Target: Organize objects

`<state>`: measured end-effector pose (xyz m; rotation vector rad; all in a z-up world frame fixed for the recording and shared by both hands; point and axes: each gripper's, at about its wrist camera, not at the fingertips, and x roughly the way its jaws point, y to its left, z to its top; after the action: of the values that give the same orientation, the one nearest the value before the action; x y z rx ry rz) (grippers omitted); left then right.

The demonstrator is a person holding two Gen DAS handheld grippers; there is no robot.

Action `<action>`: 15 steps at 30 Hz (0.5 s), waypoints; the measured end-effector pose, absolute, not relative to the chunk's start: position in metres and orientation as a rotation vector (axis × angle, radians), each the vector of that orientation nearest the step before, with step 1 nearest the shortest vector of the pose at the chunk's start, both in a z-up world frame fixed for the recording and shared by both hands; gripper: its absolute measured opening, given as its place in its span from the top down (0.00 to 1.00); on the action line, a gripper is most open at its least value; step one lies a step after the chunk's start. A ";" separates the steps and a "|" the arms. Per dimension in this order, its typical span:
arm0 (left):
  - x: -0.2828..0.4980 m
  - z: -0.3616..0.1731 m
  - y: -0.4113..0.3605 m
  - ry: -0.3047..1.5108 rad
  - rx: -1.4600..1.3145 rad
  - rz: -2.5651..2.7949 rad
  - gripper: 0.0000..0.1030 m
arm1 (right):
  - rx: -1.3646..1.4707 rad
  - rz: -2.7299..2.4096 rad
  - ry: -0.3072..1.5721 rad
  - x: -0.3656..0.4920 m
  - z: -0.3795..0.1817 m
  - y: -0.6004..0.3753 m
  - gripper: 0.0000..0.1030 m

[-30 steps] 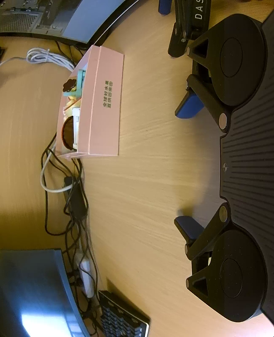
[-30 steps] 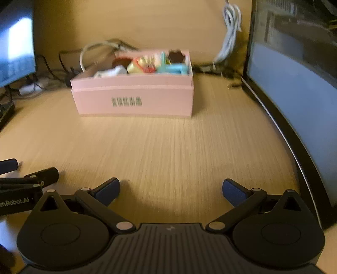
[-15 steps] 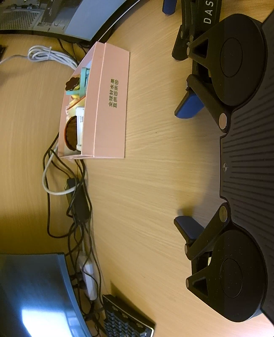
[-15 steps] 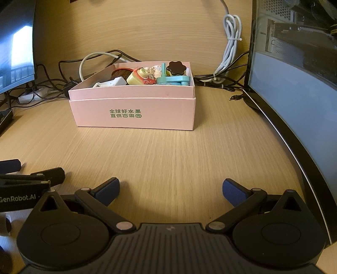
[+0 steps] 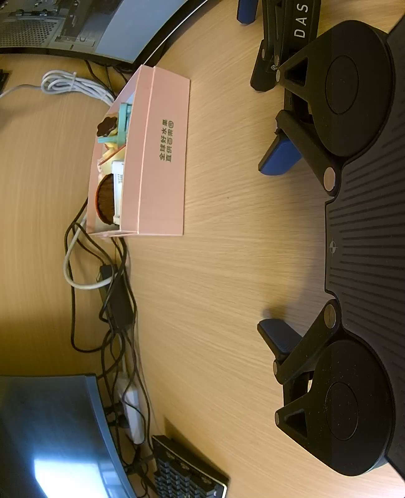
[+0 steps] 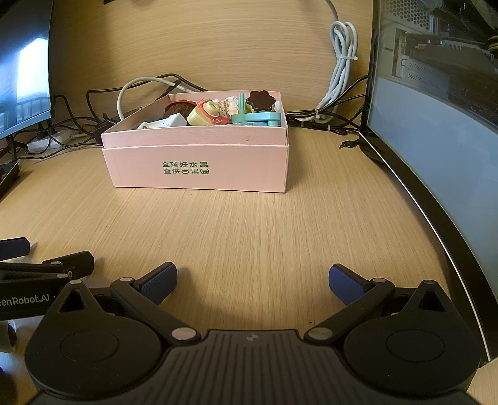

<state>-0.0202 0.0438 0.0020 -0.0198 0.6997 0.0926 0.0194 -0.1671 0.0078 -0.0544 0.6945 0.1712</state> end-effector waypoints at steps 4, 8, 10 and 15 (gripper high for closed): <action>-0.020 0.002 0.044 0.700 -0.019 0.091 0.02 | -0.054 0.171 0.694 0.020 0.008 -0.167 0.00; -0.021 0.002 0.044 0.699 -0.018 0.094 0.02 | -0.054 0.171 0.694 0.020 0.008 -0.167 0.00; -0.021 0.002 0.045 0.699 -0.021 0.096 0.02 | -0.054 0.171 0.694 0.020 0.008 -0.167 0.00; -0.021 0.002 0.042 0.689 -0.018 0.119 0.01 | -0.054 0.171 0.694 0.020 0.008 -0.167 0.00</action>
<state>-0.0210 0.0423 0.0024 -0.0175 0.6887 0.1192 0.0198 -0.1668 0.0078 -0.0543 0.6942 0.1713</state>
